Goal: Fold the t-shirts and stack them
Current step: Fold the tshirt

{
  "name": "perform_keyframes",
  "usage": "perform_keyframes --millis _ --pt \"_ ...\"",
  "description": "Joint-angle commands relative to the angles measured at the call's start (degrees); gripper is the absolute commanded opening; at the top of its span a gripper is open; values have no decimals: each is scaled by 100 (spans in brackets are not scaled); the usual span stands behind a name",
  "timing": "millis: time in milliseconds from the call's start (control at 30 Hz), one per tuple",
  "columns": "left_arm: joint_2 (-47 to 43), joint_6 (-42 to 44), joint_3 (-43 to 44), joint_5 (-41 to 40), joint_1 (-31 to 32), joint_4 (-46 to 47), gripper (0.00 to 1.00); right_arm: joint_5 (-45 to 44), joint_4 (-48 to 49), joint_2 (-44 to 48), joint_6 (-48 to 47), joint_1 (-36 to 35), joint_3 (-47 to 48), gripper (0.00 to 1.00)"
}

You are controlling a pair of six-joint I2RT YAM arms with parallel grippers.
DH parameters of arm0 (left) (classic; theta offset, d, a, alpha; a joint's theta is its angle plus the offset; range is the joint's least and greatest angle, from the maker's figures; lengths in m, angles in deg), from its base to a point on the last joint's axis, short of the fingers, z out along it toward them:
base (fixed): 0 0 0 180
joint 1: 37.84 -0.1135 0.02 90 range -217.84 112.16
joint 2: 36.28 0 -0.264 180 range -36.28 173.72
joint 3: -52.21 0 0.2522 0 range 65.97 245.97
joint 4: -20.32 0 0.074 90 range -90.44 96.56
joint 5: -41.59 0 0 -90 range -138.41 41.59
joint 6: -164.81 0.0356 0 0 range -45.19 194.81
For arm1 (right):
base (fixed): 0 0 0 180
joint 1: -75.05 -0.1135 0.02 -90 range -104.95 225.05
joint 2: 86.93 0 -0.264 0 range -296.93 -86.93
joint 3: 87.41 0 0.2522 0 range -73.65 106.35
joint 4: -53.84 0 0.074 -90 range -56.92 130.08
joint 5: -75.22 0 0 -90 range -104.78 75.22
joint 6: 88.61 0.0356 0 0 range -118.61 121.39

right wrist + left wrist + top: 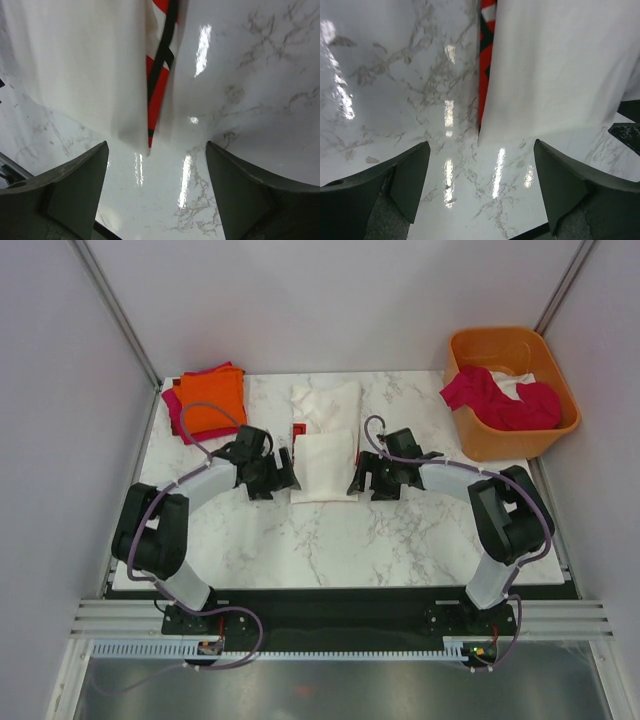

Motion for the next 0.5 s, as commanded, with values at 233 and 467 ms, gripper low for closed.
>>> perform_keyframes --millis 233,467 --pt "326 -853 -1347 1127 7 2128 97 900 1124 -335 387 -16 -422 83" --pt "442 -1072 -1400 1074 7 2330 84 1102 1483 -476 581 -16 -624 68"
